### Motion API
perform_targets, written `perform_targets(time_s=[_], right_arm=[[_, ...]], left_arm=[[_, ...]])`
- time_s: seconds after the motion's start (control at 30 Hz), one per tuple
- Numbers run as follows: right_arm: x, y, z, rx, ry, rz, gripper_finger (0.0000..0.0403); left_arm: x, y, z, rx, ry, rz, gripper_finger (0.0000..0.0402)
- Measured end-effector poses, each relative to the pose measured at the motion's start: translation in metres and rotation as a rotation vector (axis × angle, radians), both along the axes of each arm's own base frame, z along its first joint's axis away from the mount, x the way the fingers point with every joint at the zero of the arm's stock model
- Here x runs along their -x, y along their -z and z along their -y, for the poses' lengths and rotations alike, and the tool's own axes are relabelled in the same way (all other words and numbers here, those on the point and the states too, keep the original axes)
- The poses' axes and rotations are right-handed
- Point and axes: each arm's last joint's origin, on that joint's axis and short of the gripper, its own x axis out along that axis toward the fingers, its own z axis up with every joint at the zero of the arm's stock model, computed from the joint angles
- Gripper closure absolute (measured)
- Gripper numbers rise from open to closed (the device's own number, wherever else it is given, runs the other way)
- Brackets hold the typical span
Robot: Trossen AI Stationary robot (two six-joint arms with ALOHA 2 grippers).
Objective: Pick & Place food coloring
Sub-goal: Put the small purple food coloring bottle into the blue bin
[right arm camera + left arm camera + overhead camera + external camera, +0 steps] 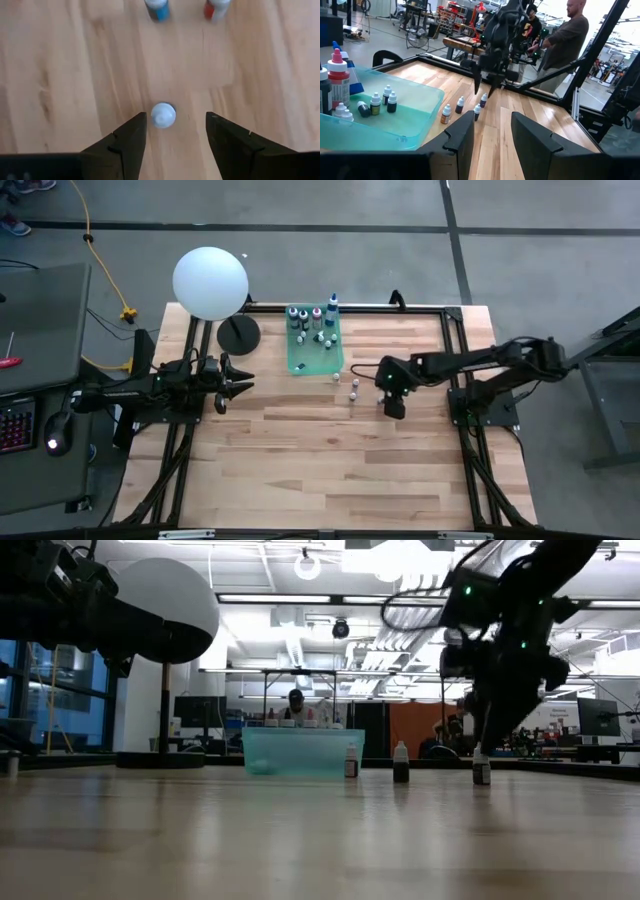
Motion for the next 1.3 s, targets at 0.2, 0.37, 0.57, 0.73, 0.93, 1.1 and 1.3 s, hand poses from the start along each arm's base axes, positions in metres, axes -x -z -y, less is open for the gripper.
perform_targets(time_s=[0.2,0.37,0.57,0.73,0.93,1.1,1.3], right_arm=[[-0.004,0.017,0.0,-0.03,0.007,-0.073,0.0207],[-0.007,0.016,0.0,-0.04,0.002,-0.044,0.0208],[-0.009,0.016,0.0,-0.062,-0.009,-0.018,0.0208],[-0.008,0.016,0.0,-0.065,-0.009,-0.027,0.0209],[-0.008,0.016,0.0,-0.072,0.003,-0.028,0.0222],[-0.008,0.016,-0.001,-0.084,-0.001,-0.026,0.0252],[-0.009,0.016,-0.001,-0.096,0.0,-0.022,0.0285]], left_arm=[[0.0,0.0,0.0,0.0,0.0,0.0,0.0273],[0.0,0.0,0.0,0.0,0.0,0.0,0.0273],[0.0,0.0,0.0,0.0,0.0,0.0,0.0273],[0.0,0.0,0.0,0.0,0.001,0.0,0.0273],[0.0,0.0,0.0,0.0,0.0,-0.001,0.0273],[0.0,0.0,0.0,0.0,0.001,0.0,0.0273],[0.0,0.0,0.0,0.0,0.001,0.0,0.0273]])
